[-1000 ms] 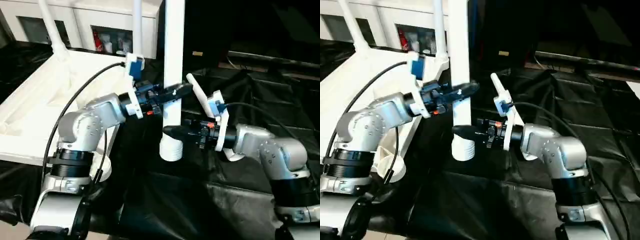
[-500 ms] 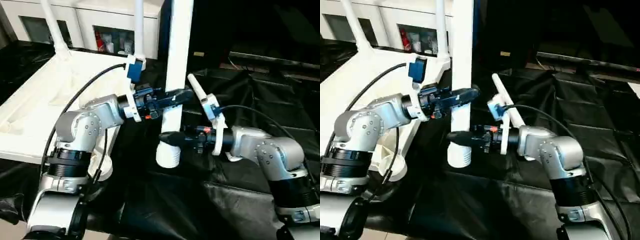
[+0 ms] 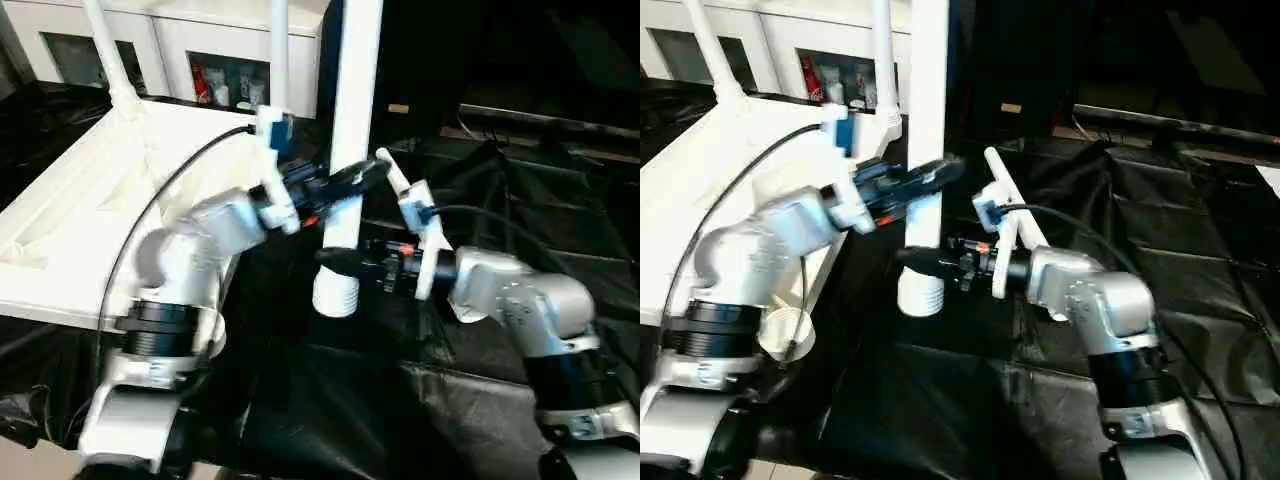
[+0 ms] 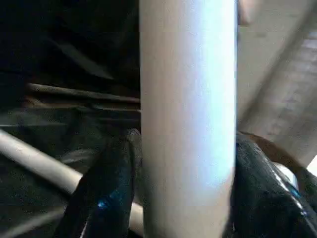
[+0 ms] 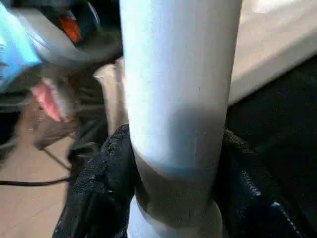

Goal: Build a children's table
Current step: Pick table leg

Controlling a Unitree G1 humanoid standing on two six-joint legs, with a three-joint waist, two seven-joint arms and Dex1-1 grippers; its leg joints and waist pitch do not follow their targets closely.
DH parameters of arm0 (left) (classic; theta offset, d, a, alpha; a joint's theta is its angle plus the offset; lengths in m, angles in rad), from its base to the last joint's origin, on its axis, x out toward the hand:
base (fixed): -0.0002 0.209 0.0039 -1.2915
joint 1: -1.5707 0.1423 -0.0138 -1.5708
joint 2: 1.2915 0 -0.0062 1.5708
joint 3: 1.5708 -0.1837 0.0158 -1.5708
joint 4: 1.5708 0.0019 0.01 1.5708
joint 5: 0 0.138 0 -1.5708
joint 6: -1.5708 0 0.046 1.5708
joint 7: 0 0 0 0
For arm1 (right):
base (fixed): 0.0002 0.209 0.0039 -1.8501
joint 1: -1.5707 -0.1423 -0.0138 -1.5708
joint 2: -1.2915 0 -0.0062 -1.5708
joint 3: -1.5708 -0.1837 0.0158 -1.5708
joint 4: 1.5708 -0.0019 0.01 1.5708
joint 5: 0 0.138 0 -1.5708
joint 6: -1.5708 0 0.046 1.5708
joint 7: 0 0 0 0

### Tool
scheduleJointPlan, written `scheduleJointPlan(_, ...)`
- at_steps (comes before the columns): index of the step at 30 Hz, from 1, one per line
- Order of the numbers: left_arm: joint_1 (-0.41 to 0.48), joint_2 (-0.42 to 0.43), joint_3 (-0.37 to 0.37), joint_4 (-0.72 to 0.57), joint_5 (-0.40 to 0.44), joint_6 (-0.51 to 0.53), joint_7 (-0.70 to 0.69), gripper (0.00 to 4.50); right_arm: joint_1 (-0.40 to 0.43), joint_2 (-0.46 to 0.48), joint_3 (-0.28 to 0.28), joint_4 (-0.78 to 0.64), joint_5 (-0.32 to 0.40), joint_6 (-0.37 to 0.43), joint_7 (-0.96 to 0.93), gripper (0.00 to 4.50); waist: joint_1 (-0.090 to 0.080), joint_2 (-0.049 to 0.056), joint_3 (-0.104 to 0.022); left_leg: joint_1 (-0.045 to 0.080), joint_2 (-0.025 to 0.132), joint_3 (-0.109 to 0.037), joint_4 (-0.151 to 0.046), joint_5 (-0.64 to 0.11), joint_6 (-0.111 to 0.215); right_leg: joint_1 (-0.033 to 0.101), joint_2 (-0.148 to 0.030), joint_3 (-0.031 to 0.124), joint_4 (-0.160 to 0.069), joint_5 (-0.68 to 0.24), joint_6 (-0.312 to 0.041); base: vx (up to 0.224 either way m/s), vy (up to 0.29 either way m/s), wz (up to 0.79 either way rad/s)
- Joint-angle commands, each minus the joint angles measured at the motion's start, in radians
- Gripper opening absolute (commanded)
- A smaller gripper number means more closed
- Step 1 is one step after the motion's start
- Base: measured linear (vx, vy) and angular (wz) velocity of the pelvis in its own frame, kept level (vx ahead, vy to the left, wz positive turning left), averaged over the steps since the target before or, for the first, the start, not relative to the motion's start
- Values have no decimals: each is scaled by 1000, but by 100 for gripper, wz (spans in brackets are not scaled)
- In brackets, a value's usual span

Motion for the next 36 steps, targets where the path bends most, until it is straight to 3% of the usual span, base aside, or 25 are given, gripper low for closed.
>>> scheduleJointPlan(1, -16, -10, 21, 14, 26, -14, 61, 261, -22, -1, -6, 6, -11, -30, -10, 190, 2, -9, -77, 30, 57, -29, -76, -102, -26, 47, -71, 32, -73, -37, -220, 0, 0, 0)
scheduleJointPlan(2, -14, -9, 17, 14, 31, -16, 62, 233, -24, -1, -5, 10, -13, -33, -12, 190, 2, -10, -77, 30, 57, -29, -75, -95, -19, 47, -70, 32, -72, -29, -223, 0, 0, 0)
scheduleJointPlan(11, -12, -31, 15, 10, 25, -35, 78, 184, -43, 9, -4, 39, -36, -62, -21, 189, 1, -7, -76, 31, 57, -29, -76, -111, -14, 44, -68, 32, -75, -52, -225, 0, 0, 0)
scheduleJointPlan(14, -8, -35, 9, 2, 13, -26, 62, 183, -44, 8, 3, 35, -52, -95, -24, 189, 0, -6, -76, 31, 57, -29, -76, -108, -17, 44, -68, 31, -74, -44, -224, 0, 0, 0)
scheduleJointPlan(15, -9, -35, 3, 2, 8, -24, 47, 183, -47, 15, -10, 34, -36, -88, -25, 259, -1, -7, -75, 32, 57, -28, -76, -112, -15, 43, -68, 32, -75, -48, -224, 0, 0, 0)
scheduleJointPlan(18, -14, -22, -17, 7, 14, -32, 14, 183, -51, 6, -12, 34, -29, -78, -17, 262, 0, -7, -76, 32, 57, -28, -76, -112, -13, 43, -68, 32, -75, -53, -223, 0, 0, 0)
scheduleJointPlan(21, -18, -6, -37, 0, 10, -24, -32, 183, -50, -10, -1, 41, -50, -92, -8, 300, 0, -6, -76, 33, 57, -28, -76, -108, -14, 41, -68, 32, -74, -51, -223, 0, 0, 0)
scheduleJointPlan(36, -34, 15, -82, -11, 9, -24, -129, 183, -30, -71, 69, 12, -45, -26, 89, 305, -1, -9, -76, 31, 58, -27, -75, -107, -3, 44, -69, 32, -73, -44, -237, 0, 0, 0)
